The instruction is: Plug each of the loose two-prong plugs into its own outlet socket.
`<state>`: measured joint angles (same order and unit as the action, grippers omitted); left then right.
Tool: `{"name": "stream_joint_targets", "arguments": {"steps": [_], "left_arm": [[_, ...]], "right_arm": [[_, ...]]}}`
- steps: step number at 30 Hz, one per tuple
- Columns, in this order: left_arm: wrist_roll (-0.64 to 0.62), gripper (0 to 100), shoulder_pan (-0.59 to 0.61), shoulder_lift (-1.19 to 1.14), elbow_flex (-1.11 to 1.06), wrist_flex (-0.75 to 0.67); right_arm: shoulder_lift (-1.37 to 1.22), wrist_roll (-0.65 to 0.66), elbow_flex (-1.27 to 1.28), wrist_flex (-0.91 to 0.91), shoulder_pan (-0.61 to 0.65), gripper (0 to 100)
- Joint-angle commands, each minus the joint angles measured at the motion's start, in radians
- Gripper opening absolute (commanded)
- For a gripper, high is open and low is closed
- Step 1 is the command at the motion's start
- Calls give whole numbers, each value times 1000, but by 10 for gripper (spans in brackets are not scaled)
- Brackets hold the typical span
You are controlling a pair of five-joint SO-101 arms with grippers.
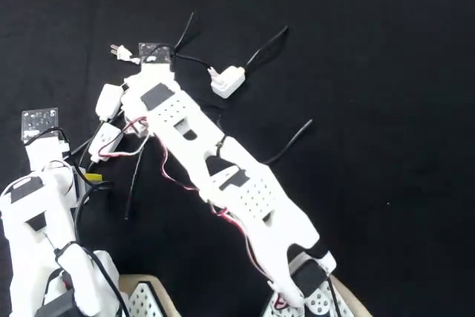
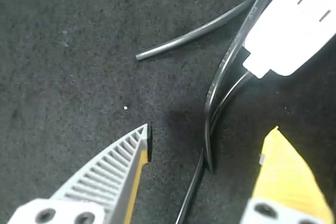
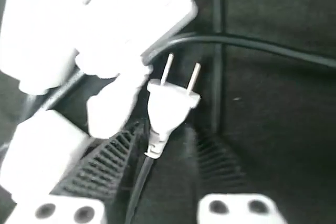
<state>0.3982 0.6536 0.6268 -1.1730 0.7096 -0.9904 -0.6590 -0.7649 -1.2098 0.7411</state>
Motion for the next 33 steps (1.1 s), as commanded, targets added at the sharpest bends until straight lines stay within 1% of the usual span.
{"name": "stream_joint_targets", "arguments": {"steps": [1,5,6,9,12,14,17,19,21,28,30,33], "left_arm": [[-3,333,-1,23,4,-9],[-3,333,-1,23,4,-8],[-3,333,-1,23,4,-8],[-3,333,-1,23,4,-8],[-3,333,-10,25,4,-8],[-2,333,-28,21,4,-8],[-2,333,-44,18,4,-8],[-2,333,-45,18,4,-8],[-2,333,-45,18,4,-8],[0,333,-48,21,-13,-17],[2,333,-48,23,-25,-17],[2,333,-48,23,-28,-17]], "right_arm": [[-54,-5,-99,-84,5,21],[-59,2,-170,-184,-2,11],[-58,23,-191,-219,-2,11],[-56,147,-311,-377,-3,11],[-56,285,-487,-566,-20,11],[-38,391,-558,-559,-63,11],[50,522,-561,-560,-106,11],[143,617,-478,-560,-120,11],[260,698,-325,-560,-126,11],[762,948,374,-557,-149,11],[894,1069,549,-557,-169,11],[1046,1310,783,-555,-222,11]]}}
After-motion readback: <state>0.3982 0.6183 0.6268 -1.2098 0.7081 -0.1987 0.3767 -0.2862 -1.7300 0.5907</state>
